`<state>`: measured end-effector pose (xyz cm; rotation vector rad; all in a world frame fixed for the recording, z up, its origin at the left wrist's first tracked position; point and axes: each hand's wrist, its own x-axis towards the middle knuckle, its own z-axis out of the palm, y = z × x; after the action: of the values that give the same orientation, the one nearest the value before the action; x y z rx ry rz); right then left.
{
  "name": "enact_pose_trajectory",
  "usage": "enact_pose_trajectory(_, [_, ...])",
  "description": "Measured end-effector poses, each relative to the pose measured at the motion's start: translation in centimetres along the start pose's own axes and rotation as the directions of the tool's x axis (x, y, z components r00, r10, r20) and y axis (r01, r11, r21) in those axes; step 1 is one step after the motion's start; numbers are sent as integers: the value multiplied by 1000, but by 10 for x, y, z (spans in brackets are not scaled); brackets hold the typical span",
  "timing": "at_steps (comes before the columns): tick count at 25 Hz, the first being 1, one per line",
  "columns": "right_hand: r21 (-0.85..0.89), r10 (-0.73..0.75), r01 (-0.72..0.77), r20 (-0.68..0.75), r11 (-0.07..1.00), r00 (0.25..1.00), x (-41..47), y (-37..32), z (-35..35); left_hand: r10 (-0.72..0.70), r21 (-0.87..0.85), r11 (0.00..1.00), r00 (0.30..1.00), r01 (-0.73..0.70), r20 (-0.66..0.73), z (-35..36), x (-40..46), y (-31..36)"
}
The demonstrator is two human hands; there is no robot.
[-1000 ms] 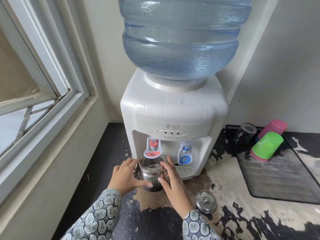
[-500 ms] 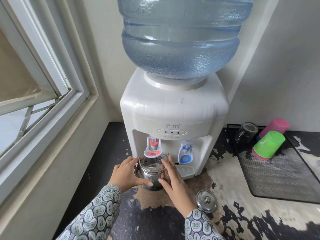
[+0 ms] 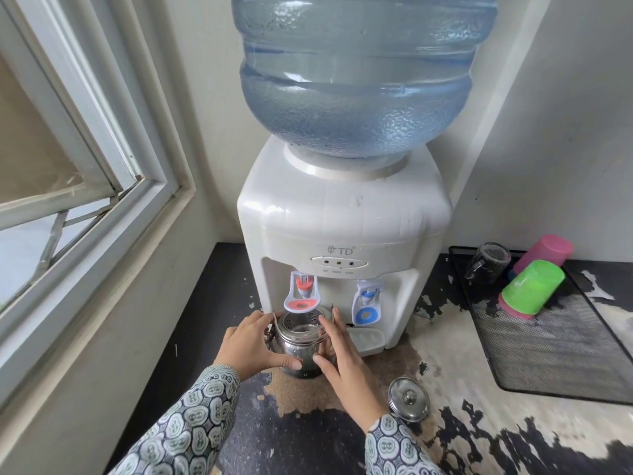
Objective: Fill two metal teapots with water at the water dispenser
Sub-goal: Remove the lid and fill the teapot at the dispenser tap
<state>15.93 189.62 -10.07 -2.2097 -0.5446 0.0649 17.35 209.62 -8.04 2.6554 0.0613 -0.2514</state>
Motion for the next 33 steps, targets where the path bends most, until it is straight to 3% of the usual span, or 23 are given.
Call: enact_pose_trajectory(33, [-39,-17,17,11,999,1000,-1,2,0,5,-22,1000,1000,-5,-5,-3,-2,4])
